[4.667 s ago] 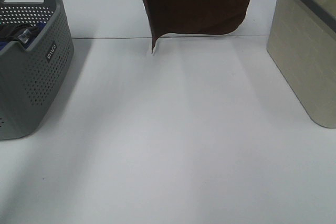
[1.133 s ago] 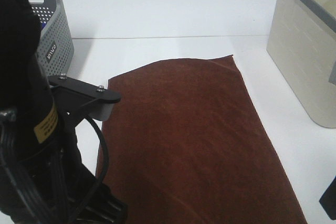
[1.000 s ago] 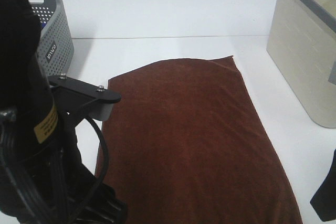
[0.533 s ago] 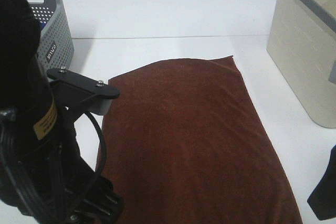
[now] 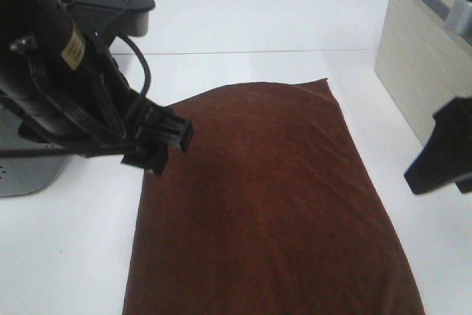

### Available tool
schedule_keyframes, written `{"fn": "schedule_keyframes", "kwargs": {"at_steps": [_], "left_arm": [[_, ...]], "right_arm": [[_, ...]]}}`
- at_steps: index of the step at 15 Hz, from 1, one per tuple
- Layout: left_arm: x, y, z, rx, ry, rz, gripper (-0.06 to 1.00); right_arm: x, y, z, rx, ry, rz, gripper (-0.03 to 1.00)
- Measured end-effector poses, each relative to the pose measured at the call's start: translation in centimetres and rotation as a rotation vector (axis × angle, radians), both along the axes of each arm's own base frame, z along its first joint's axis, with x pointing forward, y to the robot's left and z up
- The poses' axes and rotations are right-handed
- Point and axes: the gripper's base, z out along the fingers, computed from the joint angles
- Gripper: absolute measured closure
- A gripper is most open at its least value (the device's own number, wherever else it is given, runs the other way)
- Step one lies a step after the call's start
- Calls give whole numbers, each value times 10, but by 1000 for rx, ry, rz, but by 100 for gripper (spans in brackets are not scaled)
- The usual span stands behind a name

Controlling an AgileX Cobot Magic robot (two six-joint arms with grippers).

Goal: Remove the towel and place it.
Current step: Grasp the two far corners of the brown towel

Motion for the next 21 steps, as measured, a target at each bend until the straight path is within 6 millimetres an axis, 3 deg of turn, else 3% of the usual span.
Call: {"fn": "schedule_keyframes", "kwargs": {"at_steps": [3,4,9,11,12,15,18,21], "left_arm": [[30,20,4,-66,-90,51,23],[30,20,4,-66,-90,51,23],[82,49,12,-121,-181,133,23],[110,50,7,-134,-171,150,23],[117,49,6,-141,-166,155,23],[151,35,-14,-151,-136,140,23],[174,24,-33,-140,-118,134,23],[185,18,-48,-127,-84,138,23]], "right_arm": [[44,8,21,-2,-75,-3,49],[44,8,21,-2,-75,-3,49],[122,24,35,15,-178,-22,56],[161,32,24,7,-183,-8,56],[169,33,21,7,-185,-8,56],[218,41,-6,-34,-187,3,56],[253,40,-35,-141,-196,27,56],[282,38,-59,-214,-203,-18,56]]}}
